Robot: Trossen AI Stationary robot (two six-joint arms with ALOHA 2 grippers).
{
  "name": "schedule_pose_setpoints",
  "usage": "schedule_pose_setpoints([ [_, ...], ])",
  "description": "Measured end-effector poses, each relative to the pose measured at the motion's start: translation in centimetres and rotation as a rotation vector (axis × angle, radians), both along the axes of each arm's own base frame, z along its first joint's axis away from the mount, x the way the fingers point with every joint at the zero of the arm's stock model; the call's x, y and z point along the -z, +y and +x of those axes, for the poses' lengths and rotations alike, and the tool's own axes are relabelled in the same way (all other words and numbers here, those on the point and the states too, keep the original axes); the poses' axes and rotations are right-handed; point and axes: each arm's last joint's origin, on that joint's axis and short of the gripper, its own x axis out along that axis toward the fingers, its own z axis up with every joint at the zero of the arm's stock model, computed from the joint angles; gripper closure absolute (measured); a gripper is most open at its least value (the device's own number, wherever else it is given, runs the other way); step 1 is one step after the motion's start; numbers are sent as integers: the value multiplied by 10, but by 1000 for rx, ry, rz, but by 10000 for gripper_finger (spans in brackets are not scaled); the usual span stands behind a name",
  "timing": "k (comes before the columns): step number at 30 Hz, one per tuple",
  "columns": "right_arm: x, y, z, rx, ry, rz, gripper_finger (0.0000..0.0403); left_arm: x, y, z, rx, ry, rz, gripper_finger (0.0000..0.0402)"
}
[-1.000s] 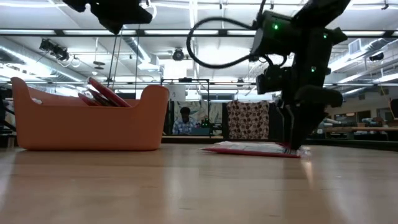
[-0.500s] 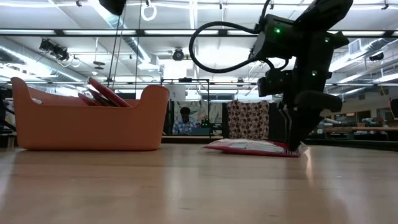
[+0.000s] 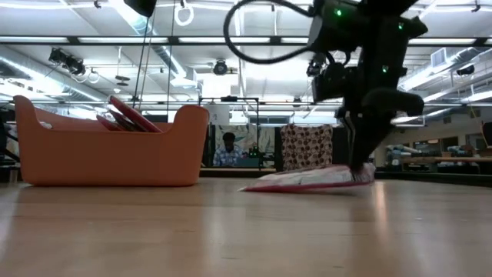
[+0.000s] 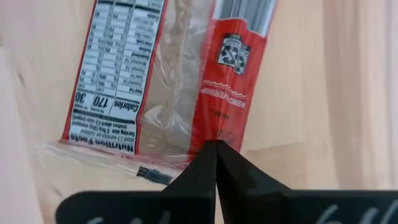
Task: Sort popcorn bags into baskets
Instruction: Put the red popcorn bag into the orange bin
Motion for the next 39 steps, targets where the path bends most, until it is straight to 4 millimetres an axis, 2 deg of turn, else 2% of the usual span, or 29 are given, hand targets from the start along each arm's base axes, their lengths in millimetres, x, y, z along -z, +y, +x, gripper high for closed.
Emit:
schedule_pose_setpoints([
  [5, -9, 3, 5, -43, -10, -18, 400, 1, 0, 1, 12, 3, -5, 233],
  [8, -11, 3, 6, -53, -11, -21, 400, 9, -3, 6, 8, 18, 1, 233],
  [13, -11, 6, 7, -80, -17, -15, 401, 41, -10, 21, -18, 98, 9, 233],
  [17, -12, 10, 12, -64, -72, 126, 401, 68, -12, 30, -68, 154, 64, 233],
  [24, -16, 14, 20, -9, -154, 302, 402, 100, -13, 45, -108, 168, 86, 230],
  [30, -17, 14, 23, 60, -177, 354, 402, 122, -17, 55, -129, 158, 93, 202],
  [35, -20, 14, 27, 111, -220, 403, 402, 132, -23, 68, -181, 156, 176, 165],
  [39, -22, 15, 30, 127, -241, 455, 402, 137, -29, 81, -224, 147, 294, 152],
])
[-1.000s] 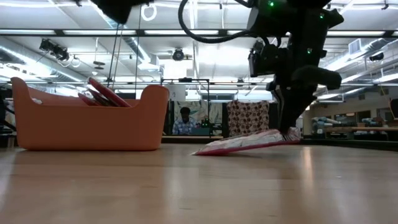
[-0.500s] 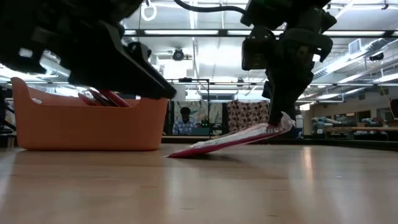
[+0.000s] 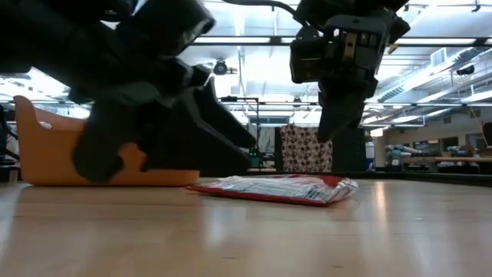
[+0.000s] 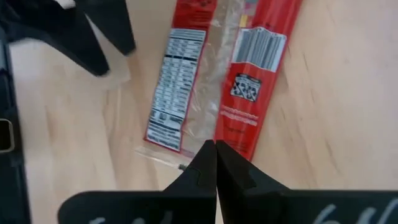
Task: Sort popcorn bags into baskets
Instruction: Put the red popcorn bag into the orange bin
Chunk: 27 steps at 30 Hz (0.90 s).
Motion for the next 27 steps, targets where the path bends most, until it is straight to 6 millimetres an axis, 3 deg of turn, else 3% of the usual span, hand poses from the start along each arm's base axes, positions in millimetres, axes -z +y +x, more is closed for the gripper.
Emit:
schedule_pose_setpoints([
  [8, -1, 4, 1, -28, -21, 3, 397, 9, -1, 14, 1, 101, 96, 152],
  [17, -5, 57, -5, -457, -215, -367, 342, 10, 0, 12, -25, 121, 41, 152],
  [27, -2, 85, -13, -531, -244, -496, 247, -1, -4, 10, -5, 112, -40, 153],
])
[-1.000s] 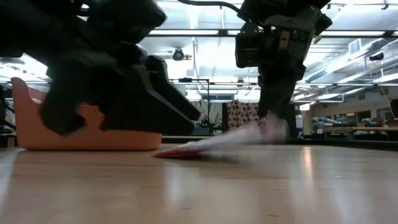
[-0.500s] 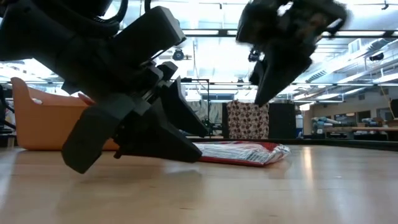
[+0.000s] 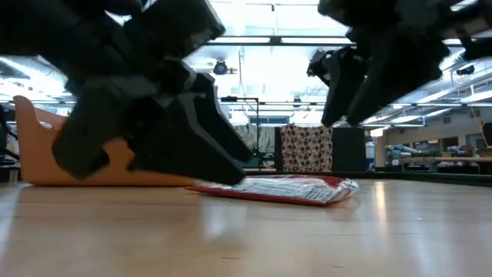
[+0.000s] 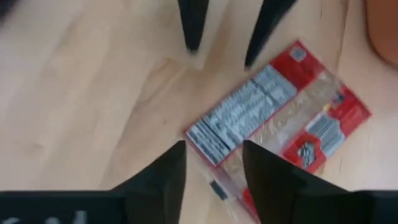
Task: Sort popcorn bags into baskets
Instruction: Put the red popcorn bag into the orange bin
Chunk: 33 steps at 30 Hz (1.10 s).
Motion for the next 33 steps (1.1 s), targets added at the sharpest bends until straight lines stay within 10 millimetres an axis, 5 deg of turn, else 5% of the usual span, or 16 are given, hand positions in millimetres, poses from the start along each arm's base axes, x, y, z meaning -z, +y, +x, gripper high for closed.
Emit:
schedule_pose_setpoints([
  [8, 24, 12, 9, -37, 32, -54, 191, -17, -5, -9, 15, 11, -12, 153],
  [18, 52, 23, 30, -154, 97, -200, 212, -19, -12, -14, 37, 10, -14, 153],
  [24, 56, 20, 29, -149, 131, -258, 262, -18, -13, -15, 41, 18, -12, 153],
  [33, 53, 18, 28, -142, 137, -235, 393, -18, -13, -16, 30, 21, -24, 153],
])
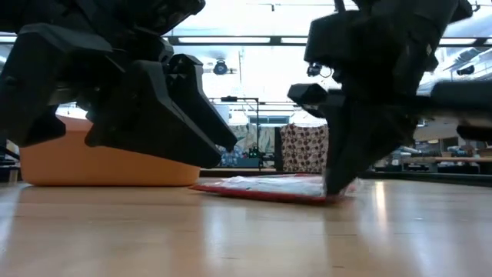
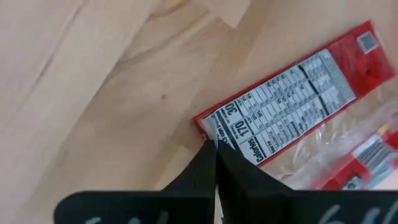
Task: Sort popcorn bags into baskets
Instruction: Put the red popcorn bag into the orange bin
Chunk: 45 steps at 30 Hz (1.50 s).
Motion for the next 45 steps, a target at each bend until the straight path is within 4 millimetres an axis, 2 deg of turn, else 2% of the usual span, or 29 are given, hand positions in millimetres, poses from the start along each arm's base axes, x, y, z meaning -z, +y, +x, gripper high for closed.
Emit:
schedule_pose_setpoints([
  [3, -14, 1, 4, 46, -47, 27, 387, 0, 1, 1, -4, 0, 0, 152],
  [8, -51, -2, 15, 151, -134, 136, 395, 0, 6, 3, -43, -13, 23, 152],
  [14, -81, -1, 20, 154, -174, 264, 393, -2, 8, 1, -139, -63, 142, 152],
  [18, -89, 2, 23, 167, -165, 350, 397, -3, 8, 0, -163, -76, 196, 152],
  [25, -91, 3, 24, 175, -169, 391, 397, -4, 8, 0, -175, -87, 219, 152],
  [31, -97, 8, 29, 84, -209, 467, 397, -5, 9, 3, -172, -97, 191, 161],
  [36, -97, 7, 29, 86, -220, 454, 396, -6, 6, 5, -110, -100, 119, 198],
  [41, -98, 7, 30, 83, -230, 453, 387, -8, 6, 4, -117, -97, 74, 266],
  [45, -98, 7, 30, 87, -237, 456, 382, -18, 9, 3, -128, -100, 20, 321],
])
